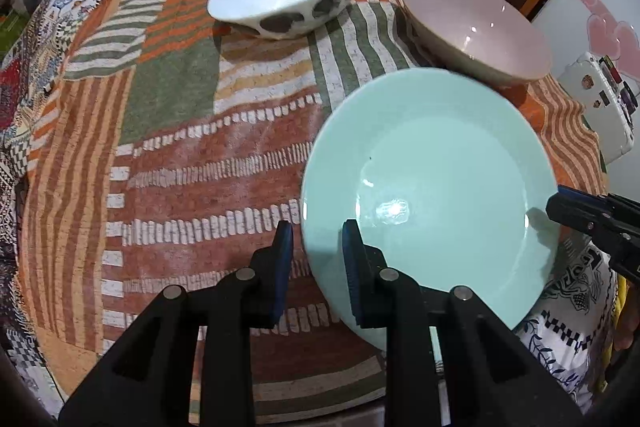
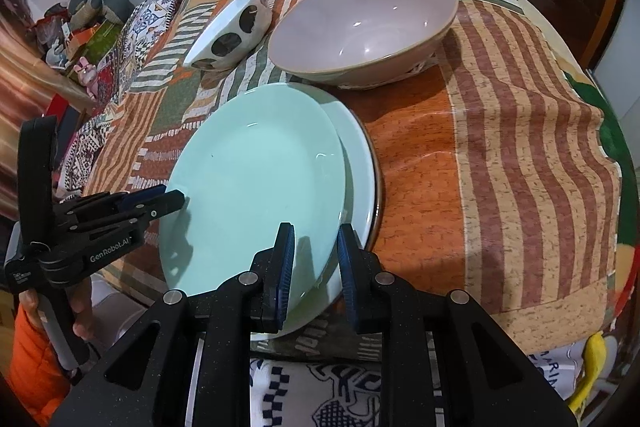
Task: Organize plates and bowls
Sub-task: 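Lower the mint green plate onto the white plate and open both grippers, then move both grippers to the rim of the pink bowl and close them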
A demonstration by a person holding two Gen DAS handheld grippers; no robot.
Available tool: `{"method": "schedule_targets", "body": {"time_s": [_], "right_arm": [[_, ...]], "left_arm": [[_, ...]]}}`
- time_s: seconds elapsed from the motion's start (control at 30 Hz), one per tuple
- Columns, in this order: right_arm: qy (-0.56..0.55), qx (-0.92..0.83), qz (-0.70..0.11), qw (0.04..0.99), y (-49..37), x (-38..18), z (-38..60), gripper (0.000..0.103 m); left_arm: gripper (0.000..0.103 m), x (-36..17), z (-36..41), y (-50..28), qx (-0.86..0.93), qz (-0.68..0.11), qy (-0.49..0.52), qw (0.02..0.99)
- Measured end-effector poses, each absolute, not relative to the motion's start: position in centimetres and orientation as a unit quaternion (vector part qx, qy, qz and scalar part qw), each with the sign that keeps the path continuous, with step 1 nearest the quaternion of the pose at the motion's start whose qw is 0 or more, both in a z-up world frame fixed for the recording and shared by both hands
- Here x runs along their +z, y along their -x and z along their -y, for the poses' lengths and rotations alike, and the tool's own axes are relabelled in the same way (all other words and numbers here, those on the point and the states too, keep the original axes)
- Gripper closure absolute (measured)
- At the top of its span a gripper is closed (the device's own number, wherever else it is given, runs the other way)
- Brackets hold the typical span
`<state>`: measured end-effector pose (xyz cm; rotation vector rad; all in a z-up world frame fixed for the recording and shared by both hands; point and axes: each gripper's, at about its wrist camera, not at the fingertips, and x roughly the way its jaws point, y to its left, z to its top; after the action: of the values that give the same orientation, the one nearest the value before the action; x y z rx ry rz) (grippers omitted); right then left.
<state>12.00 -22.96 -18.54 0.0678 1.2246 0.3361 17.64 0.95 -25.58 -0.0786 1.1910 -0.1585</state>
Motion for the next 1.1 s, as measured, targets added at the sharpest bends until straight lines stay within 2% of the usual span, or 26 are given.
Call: {"method": "schedule_targets", "body": {"time_s": [0.07,0.1,0.17,0.3,0.47,0.67,0.87,1.0,1.1], "right_arm": [[-0.026,0.15,-0.565,0.811,-11.8,-18.1,23.2,0.079],[-0.022,0.144,-0.56,0.815,-11.7,-17.8,23.3,0.071],[-0.02,0.137,-0.547,0.826,-11.4,-17.1,23.9,0.064],[-0.031,0.129,-0.534,0.835,-11.7,-16.1,25.2,0.064],[-0.045,0.121,-0.509,0.851,-12.3,-14.3,26.3,0.064],[-0.044,0.117,-0.479,0.869,-13.5,-12.5,26.7,0.064],[-0.052,0.115,-0.461,0.879,-15.9,-11.8,27.2,0.063],[-0.061,0.109,-0.454,0.882,-17.6,-11.9,27.7,0.056],[-0.063,0.105,-0.453,0.883,-18.9,-12.3,27.9,0.055]], "left_arm": [[0.076,-24.8,-1.2,-17.6,-0.072,-0.553,0.038,0.829],[0.076,-24.4,-1.3,-17.6,-0.071,-0.548,0.036,0.832],[0.076,-23.4,-1.3,-17.5,-0.069,-0.538,0.03,0.84],[0.072,-21.1,-0.8,-17.6,-0.072,-0.512,0.023,0.855],[0.055,-18.0,0.3,-18.4,-0.079,-0.47,0.016,0.879],[0.042,-15.6,2.0,-20.2,-0.082,-0.437,0.009,0.896],[0.039,-15.3,4.0,-23.0,-0.082,-0.424,-0.013,0.902],[0.039,-16.3,5.1,-25.3,-0.086,-0.434,-0.015,0.897],[0.039,-17.7,5.6,-27.0,-0.089,-0.447,-0.01,0.89]]}}
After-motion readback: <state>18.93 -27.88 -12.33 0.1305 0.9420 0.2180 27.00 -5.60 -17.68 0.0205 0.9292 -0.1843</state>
